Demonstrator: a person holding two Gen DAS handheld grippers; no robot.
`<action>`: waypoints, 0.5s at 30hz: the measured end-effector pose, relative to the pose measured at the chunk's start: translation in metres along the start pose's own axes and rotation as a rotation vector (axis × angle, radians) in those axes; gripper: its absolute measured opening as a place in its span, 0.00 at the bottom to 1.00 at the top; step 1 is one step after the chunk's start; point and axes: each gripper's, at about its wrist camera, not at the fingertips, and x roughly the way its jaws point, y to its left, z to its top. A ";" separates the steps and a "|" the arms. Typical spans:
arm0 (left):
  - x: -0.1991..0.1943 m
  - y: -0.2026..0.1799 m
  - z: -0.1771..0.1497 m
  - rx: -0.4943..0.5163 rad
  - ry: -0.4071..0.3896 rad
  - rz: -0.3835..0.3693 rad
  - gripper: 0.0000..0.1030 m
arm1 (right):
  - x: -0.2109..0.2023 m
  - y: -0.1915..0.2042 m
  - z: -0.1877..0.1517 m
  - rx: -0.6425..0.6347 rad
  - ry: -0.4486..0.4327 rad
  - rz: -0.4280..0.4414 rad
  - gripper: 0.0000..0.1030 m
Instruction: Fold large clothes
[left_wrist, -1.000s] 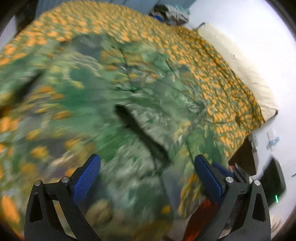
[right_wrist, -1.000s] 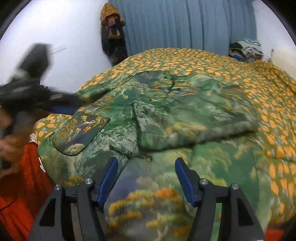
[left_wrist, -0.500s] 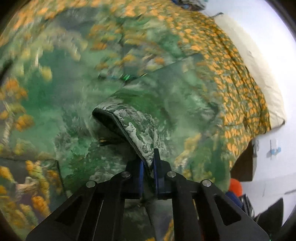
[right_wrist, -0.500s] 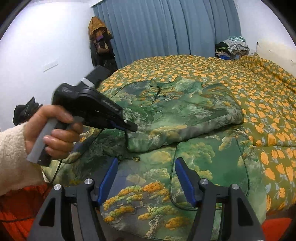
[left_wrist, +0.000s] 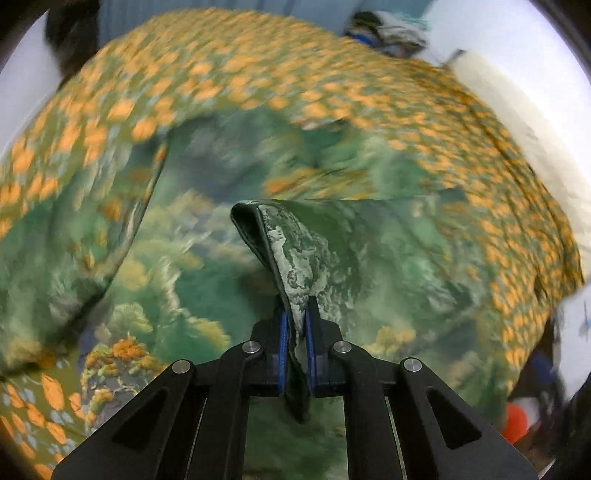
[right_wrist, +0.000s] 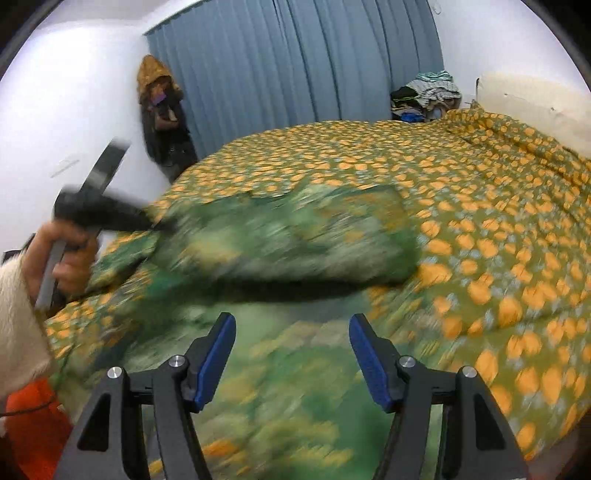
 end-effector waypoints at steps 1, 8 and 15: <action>0.012 0.011 -0.004 -0.030 0.013 -0.008 0.07 | 0.012 -0.008 0.010 0.001 0.019 -0.017 0.44; 0.035 0.020 -0.014 -0.039 -0.016 -0.002 0.10 | 0.119 -0.051 0.071 0.002 0.145 -0.028 0.36; 0.055 0.028 -0.026 -0.016 -0.043 0.002 0.13 | 0.200 -0.065 0.032 0.039 0.323 -0.022 0.33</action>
